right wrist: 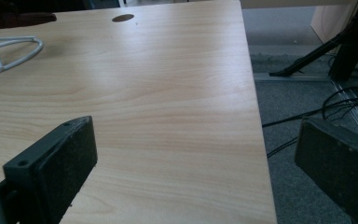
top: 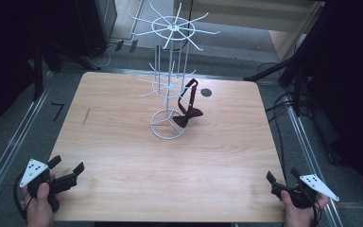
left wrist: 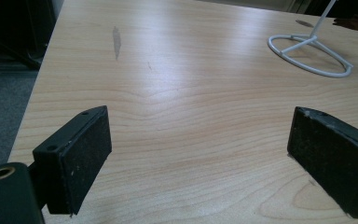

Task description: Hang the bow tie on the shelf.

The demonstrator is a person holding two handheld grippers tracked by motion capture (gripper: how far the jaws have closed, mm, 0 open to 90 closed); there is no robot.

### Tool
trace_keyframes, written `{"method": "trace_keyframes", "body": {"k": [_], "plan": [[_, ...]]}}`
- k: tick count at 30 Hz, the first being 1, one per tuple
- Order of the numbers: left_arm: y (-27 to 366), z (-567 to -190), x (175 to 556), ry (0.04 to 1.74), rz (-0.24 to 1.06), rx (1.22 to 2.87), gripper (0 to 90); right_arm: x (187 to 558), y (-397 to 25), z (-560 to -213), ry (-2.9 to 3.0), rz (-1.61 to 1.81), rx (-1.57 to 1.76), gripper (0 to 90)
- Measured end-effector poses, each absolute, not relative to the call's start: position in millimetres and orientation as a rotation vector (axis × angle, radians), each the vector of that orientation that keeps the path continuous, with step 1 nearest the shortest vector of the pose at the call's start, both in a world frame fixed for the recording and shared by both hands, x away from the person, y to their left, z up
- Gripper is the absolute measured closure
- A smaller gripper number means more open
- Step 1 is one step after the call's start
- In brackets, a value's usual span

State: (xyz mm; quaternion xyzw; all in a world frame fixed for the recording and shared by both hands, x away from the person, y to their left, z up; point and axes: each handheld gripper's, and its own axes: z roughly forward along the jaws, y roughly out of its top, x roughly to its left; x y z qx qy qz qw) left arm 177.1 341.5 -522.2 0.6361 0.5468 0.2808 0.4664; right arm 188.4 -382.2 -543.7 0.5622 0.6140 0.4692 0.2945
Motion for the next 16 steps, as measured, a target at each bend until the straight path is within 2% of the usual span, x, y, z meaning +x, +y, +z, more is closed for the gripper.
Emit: {"method": "trace_keyframes", "body": {"k": [16], "plan": [[341.4,-522.2,177.4,1.336,0.68,1.567,6.8,188.1,-380.4,-549.3,1.651,1.218,1.49,0.0]]}}
